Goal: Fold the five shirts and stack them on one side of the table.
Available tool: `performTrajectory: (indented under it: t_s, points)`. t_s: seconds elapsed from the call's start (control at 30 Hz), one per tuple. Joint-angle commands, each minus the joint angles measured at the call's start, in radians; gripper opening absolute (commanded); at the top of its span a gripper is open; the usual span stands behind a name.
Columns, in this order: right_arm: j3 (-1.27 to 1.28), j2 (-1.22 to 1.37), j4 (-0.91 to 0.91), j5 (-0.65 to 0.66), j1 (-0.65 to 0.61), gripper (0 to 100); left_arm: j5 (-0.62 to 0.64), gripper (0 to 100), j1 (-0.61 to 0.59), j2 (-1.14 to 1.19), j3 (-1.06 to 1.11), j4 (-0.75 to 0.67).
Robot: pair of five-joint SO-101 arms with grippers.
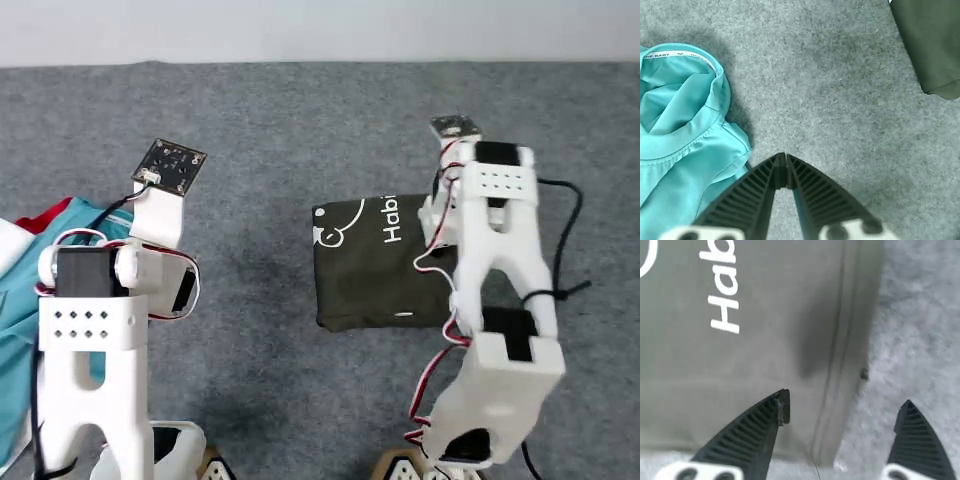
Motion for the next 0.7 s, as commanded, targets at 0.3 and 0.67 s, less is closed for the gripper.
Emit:
performTrajectory:
  t_s: [0.3, 0.67]
  points:
    - [-0.049, 0.202, -0.119, -0.048, -0.031, 23.1, -0.006, 0, -0.005, -0.026, 0.035, 0.011]
    - [-0.049, 0.113, -0.061, -0.02, -0.007, 0.9, -0.008, 0, -0.005, -0.026, 0.035, 0.009]
